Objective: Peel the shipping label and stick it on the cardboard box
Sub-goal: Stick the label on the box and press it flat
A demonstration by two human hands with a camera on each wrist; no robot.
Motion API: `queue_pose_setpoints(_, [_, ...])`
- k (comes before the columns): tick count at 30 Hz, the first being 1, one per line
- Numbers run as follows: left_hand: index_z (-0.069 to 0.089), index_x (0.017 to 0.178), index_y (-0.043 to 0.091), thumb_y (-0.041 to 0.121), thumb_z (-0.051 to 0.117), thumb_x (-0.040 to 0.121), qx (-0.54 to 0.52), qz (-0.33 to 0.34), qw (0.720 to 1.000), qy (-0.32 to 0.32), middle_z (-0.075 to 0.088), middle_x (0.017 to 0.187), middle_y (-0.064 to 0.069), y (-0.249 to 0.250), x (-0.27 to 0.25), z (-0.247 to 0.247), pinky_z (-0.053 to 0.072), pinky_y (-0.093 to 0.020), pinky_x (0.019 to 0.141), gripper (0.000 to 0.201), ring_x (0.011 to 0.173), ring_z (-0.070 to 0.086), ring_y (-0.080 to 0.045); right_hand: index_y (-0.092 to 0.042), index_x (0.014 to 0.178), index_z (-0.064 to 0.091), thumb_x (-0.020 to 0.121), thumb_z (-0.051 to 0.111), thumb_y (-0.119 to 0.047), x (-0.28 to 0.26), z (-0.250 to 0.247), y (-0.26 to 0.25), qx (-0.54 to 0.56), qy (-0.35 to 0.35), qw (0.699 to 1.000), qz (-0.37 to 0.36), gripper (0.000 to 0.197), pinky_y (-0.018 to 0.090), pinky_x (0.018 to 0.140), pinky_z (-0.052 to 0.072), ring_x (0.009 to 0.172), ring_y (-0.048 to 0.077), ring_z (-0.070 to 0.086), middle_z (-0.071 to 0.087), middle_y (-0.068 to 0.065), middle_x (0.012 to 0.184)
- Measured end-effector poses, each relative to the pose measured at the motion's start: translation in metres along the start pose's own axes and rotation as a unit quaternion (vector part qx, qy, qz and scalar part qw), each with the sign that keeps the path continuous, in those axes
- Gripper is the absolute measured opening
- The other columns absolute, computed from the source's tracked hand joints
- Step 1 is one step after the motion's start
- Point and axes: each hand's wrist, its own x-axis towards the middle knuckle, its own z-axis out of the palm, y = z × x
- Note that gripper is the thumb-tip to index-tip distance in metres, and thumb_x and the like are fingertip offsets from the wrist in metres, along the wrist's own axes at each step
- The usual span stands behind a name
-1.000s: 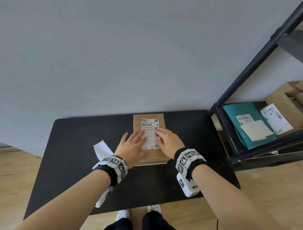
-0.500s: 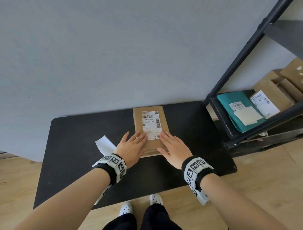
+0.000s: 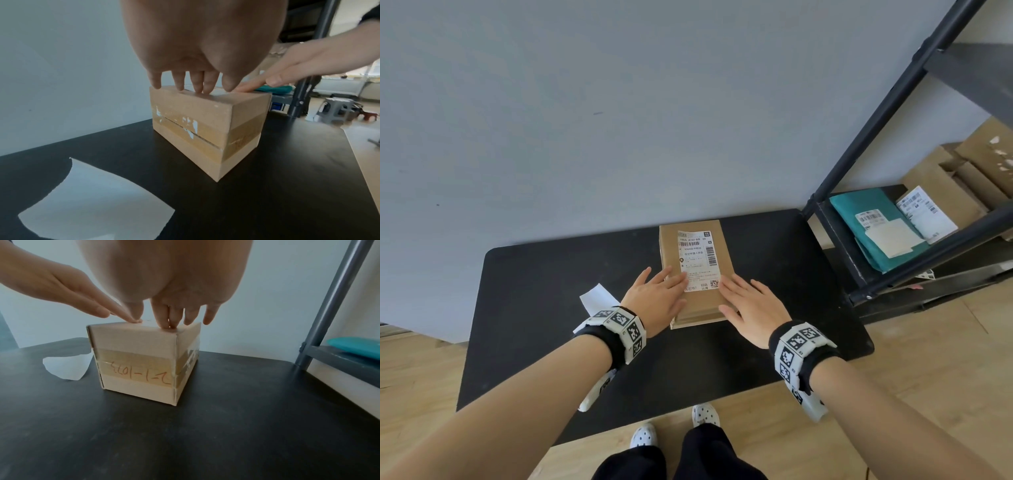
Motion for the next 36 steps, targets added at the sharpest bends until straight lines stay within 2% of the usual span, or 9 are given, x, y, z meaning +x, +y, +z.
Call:
queue_pose_setpoints(2, [0.021,0.150,0.025,0.040,0.024,0.101,-0.011,-0.012,1.000,0.001,0.017,0.159,0.012,-0.003,0.005,-0.003,0.004,-0.044,0.121,0.051,0.149,0.008,-0.014,-0.019,0.151,0.021,0.087,-0.002,-0.055,-0.002,-0.002,0.005,-0.006,0.007,1.000,-0.004,0.076,0.033,0.122,0.010,0.149,0.010,0.011,0.018,-0.006,0.161])
queue_pose_setpoints(6, [0.016,0.151,0.025,0.048,0.034,0.097,-0.022,-0.026,0.999,-0.028,0.011,0.160,0.011,-0.005,0.014,-0.010,0.002,-0.045,0.121,0.061,0.149,0.003,-0.014,-0.017,0.150,0.022,0.101,0.020,-0.045,0.007,-0.009,0.002,0.000,-0.010,1.000,-0.022,0.057,0.034,0.122,0.011,0.150,0.011,0.011,0.019,-0.005,0.161])
queue_pose_setpoints(15, [0.009,0.152,0.024,0.061,0.061,0.077,-0.038,-0.061,0.995,-0.071,0.003,0.161,0.012,-0.012,0.036,-0.029,-0.001,-0.050,0.121,0.098,0.149,-0.004,-0.015,-0.016,0.152,0.016,0.102,0.018,-0.041,0.056,-0.035,0.012,-0.011,-0.060,0.998,-0.010,0.056,0.038,0.122,0.011,0.150,0.013,0.008,0.014,-0.003,0.162])
queue_pose_setpoints(22, [0.001,0.151,0.028,0.065,0.073,0.060,-0.052,-0.069,0.993,-0.080,-0.002,0.161,0.013,-0.021,0.054,-0.037,0.000,-0.053,0.120,0.123,0.149,-0.009,-0.019,-0.016,0.152,0.014,0.102,0.018,-0.037,0.094,-0.051,0.022,-0.016,-0.072,0.997,-0.012,0.054,0.039,0.121,0.012,0.150,0.013,0.006,0.011,-0.003,0.163])
queue_pose_setpoints(30, [-0.008,0.151,0.028,0.069,0.077,0.046,-0.061,-0.080,0.993,-0.067,-0.007,0.160,0.013,-0.031,0.064,-0.030,0.002,-0.052,0.121,0.141,0.148,-0.010,-0.024,-0.014,0.152,0.016,0.102,0.018,-0.035,0.112,-0.055,0.025,-0.004,-0.067,0.998,-0.013,0.054,0.039,0.122,0.012,0.150,0.013,0.005,0.010,-0.002,0.163])
queue_pose_setpoints(36, [-0.010,0.151,0.024,0.072,0.074,0.050,-0.067,-0.077,0.994,-0.050,-0.009,0.161,0.010,-0.032,0.060,-0.023,0.002,-0.051,0.121,0.140,0.148,-0.010,-0.021,-0.014,0.152,0.014,0.102,0.018,-0.032,0.123,-0.053,0.001,0.003,-0.059,0.997,-0.052,0.053,0.037,0.121,0.012,0.150,0.013,0.004,0.007,-0.002,0.163])
